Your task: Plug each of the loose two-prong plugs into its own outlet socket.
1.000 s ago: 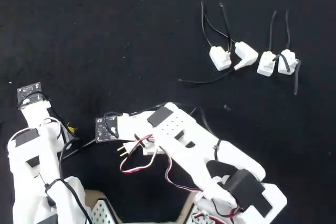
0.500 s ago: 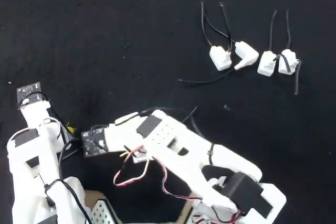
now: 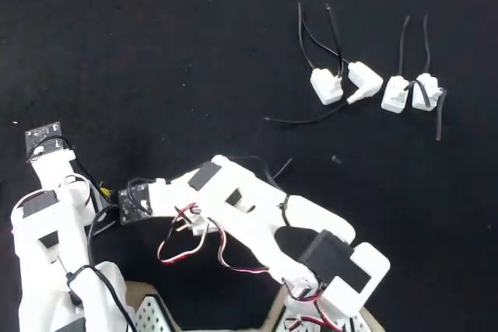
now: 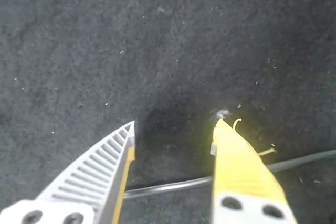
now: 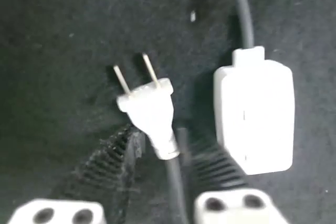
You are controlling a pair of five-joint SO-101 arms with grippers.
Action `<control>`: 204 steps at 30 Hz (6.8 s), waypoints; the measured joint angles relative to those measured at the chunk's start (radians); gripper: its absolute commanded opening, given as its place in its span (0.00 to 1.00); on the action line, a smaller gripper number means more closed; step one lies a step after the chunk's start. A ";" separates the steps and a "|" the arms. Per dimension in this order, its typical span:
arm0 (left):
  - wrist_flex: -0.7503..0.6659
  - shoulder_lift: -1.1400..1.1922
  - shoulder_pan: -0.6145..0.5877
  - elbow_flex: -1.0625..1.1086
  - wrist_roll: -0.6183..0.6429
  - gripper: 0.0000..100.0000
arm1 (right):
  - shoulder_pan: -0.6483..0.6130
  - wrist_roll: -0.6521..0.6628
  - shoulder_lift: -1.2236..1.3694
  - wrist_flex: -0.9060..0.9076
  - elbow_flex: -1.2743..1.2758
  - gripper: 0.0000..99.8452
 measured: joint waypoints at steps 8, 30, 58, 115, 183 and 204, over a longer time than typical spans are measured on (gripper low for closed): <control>0.000 0.000 -0.002 0.000 0.002 0.24 | 0.023 -0.118 -0.155 0.089 0.002 0.01; 0.000 0.000 -0.005 0.000 0.000 0.24 | 0.196 -0.123 -0.169 0.216 0.086 0.13; 0.000 0.000 -0.005 0.000 0.000 0.24 | 0.077 -0.146 -0.161 0.152 0.117 0.13; 0.000 0.000 -0.005 0.000 0.000 0.24 | 0.040 -0.203 -0.186 0.092 0.215 0.01; 0.241 -0.009 0.434 -0.247 0.126 0.24 | 0.141 -0.681 -0.910 -0.440 0.621 0.01; 0.098 -0.726 0.560 0.126 0.278 0.24 | 0.041 -0.717 -0.726 -0.514 0.620 0.01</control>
